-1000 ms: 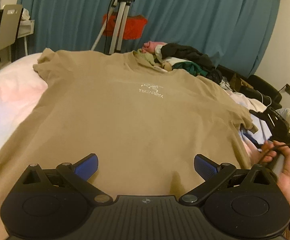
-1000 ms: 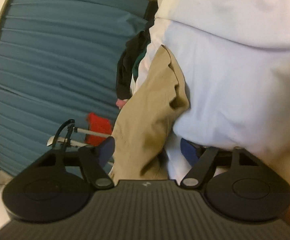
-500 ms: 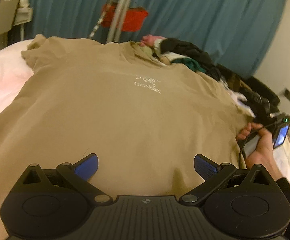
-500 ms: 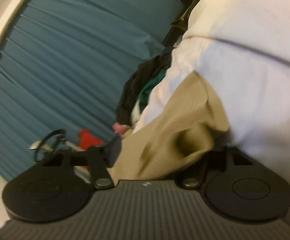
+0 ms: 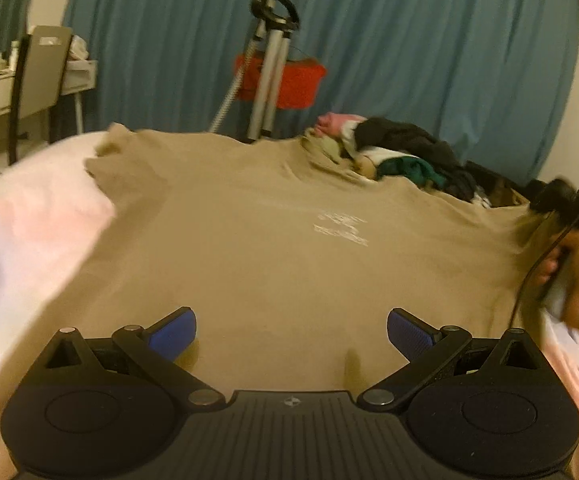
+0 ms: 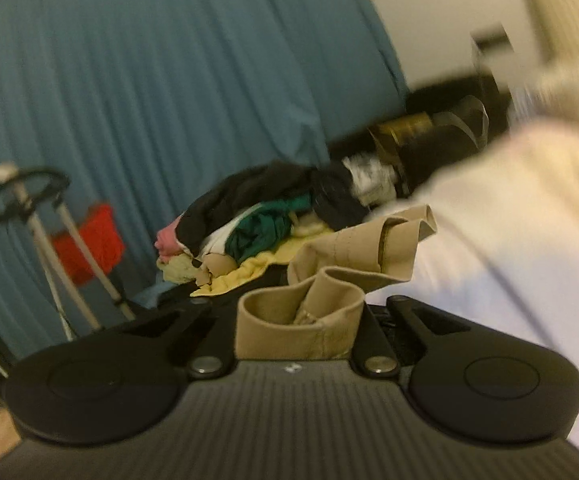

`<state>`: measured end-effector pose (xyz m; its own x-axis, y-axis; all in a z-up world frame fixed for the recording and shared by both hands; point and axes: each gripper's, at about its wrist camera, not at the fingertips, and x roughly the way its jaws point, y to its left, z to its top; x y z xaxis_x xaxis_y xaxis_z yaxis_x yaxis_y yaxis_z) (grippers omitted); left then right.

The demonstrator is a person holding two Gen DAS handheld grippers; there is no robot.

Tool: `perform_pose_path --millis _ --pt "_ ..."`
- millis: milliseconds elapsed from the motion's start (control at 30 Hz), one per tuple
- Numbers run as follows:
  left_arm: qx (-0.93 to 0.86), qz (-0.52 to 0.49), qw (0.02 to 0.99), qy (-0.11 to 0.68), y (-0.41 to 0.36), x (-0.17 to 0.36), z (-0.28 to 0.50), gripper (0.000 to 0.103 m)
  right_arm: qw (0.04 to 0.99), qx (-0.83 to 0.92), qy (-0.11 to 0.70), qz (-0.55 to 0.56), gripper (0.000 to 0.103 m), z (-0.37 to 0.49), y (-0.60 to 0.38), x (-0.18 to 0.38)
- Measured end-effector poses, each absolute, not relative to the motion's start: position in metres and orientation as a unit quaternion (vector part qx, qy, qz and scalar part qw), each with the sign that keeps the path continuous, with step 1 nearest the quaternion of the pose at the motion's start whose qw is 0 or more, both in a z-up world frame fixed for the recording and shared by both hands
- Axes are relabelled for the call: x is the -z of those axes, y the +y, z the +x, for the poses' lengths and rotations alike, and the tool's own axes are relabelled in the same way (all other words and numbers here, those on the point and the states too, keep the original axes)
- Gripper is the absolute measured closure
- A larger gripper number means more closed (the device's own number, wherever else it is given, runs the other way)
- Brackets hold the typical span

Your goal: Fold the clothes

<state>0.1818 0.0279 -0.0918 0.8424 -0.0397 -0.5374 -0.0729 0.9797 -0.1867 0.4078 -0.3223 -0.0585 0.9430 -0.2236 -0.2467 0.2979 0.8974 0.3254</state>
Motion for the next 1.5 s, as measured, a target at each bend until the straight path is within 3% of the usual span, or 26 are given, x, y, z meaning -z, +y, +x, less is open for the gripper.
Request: perform_pose_path --millis 133,267,500,633,667,700,733,767,800,1133,1500 --pt "-0.039 -0.093 0.951 0.293 0.051 0.080 0.180 0.000 0.984 0.124 0.106 0.070 0.096 0.403 -0.267 0.014" --pt "-0.051 -0.125 0.947 0.293 0.088 0.073 0.176 0.000 0.986 0.117 0.120 -0.012 0.096 0.412 -0.200 0.006" --pt "-0.106 -0.168 0.929 0.311 0.137 0.084 0.193 0.000 0.979 0.051 0.138 -0.139 0.096 0.433 -0.072 0.043" --pt "-0.112 -0.173 0.923 0.325 0.141 0.095 0.203 0.000 0.972 -0.012 0.196 -0.128 0.092 0.453 -0.035 0.071" --pt "-0.109 -0.169 0.923 0.329 0.139 0.097 0.205 0.000 0.968 -0.031 0.221 -0.115 0.079 0.459 -0.033 0.076" --pt "-0.107 -0.165 0.923 0.332 0.137 0.099 0.208 0.000 0.965 -0.044 0.235 -0.103 0.054 0.460 -0.034 0.079" --pt "-0.105 -0.162 0.923 0.332 0.134 0.100 0.210 0.000 0.965 -0.054 0.239 -0.093 0.039 0.459 -0.036 0.079" --pt "-0.104 -0.158 0.924 0.333 0.131 0.101 0.212 0.000 0.966 -0.062 0.238 -0.080 0.017 0.455 -0.040 0.077" --pt "-0.103 -0.157 0.924 0.332 0.129 0.101 0.214 0.000 0.968 -0.070 0.232 -0.066 0.012 0.449 -0.046 0.071" --pt "-0.064 -0.162 0.928 0.330 0.111 0.098 0.207 0.000 0.975 -0.079 0.195 0.069 0.012 0.299 -0.137 -0.004" --pt "0.096 -0.204 0.907 0.356 0.066 0.077 0.141 0.004 0.957 -0.014 0.214 0.197 0.012 0.116 -0.238 0.004"
